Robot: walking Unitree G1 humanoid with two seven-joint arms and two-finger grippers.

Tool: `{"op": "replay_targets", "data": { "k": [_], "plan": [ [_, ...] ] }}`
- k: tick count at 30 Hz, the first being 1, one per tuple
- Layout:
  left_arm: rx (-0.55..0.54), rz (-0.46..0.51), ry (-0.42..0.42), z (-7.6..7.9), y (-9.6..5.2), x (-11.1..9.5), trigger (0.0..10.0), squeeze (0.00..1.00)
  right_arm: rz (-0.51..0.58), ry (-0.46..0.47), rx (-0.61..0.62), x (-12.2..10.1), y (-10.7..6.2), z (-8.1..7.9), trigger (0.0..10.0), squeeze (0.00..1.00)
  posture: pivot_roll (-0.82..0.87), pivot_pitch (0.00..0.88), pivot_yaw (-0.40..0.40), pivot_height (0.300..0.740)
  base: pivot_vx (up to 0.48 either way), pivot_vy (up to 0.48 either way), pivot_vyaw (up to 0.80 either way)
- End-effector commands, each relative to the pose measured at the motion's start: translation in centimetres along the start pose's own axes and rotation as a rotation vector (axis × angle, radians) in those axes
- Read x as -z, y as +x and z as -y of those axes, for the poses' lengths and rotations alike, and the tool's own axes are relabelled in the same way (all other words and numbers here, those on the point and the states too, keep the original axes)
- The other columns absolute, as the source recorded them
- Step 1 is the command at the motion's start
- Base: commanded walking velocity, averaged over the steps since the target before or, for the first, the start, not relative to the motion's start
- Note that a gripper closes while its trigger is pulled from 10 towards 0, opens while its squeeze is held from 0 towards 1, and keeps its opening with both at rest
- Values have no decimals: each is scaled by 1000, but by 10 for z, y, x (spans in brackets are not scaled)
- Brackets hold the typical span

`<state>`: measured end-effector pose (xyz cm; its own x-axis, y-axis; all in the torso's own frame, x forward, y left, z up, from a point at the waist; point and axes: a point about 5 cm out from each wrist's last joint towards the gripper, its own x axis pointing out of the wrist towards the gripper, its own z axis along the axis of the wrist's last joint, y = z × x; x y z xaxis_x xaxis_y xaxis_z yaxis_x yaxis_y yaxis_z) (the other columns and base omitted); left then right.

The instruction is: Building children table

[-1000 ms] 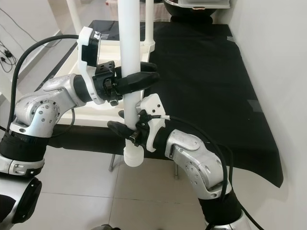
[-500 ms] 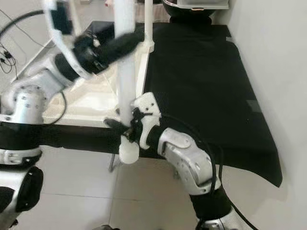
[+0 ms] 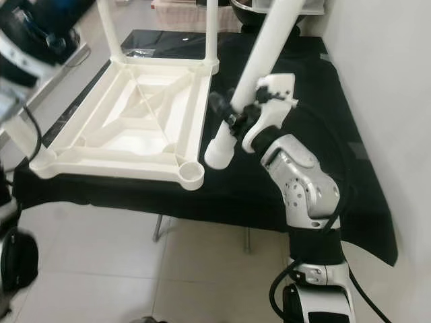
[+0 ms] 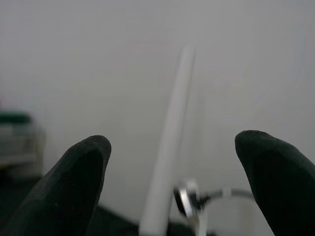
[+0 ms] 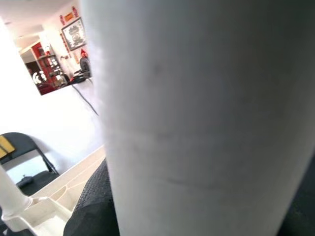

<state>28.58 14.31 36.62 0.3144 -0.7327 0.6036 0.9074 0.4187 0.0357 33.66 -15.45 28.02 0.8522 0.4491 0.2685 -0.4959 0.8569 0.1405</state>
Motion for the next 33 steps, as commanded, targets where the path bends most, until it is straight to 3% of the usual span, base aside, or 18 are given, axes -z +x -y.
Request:
{"op": "replay_targets", "data": {
  "k": [1,3,4,7,11,12,15,20,21,27,33],
  "plan": [
    [-31,-63,5,8,-3,19,10000,0,19,4,0,1,4,-5,10000,0,66,137,-20,740,0,0,0],
    [-138,-158,-40,9,-18,60,10000,0,36,-45,17,6,7,-12,10000,0,64,155,-21,740,0,0,0],
    [-138,-158,-40,9,-18,60,10000,0,36,-45,17,6,7,-12,10000,0,64,155,-21,740,0,0,0],
    [-323,-314,-99,16,-44,121,10000,0,41,-71,-36,17,9,-28,10000,0,73,175,-26,740,0,0,0],
    [-455,-401,-104,24,-61,150,10000,0,28,-4,-143,21,14,-39,10000,0,84,187,-33,740,0,0,0],
    [-455,-401,-104,24,-61,150,10000,0,28,-4,-143,21,14,-39,10000,0,84,187,-33,740,0,0,0],
    [-582,-471,-23,31,-79,163,10000,0,62,9,-251,19,21,-54,10000,0,101,204,-37,740,0,0,0],
    [-629,-491,31,40,-87,167,10000,0,68,40,-312,19,25,-63,10000,0,106,213,-37,740,0,0,640],
    [-646,-502,76,48,-90,169,10000,0,80,46,-348,19,26,-69,10000,0,110,226,-32,740,0,0,800],
    [-633,-533,156,56,-93,174,10000,0,87,19,-359,20,27,-70,10000,0,111,225,-29,740,0,0,800],
    [-660,-552,155,59,-100,176,10000,0,88,-25,-346,21,30,-66,10000,0,114,219,-20,740,0,0,800]
  ]
}}
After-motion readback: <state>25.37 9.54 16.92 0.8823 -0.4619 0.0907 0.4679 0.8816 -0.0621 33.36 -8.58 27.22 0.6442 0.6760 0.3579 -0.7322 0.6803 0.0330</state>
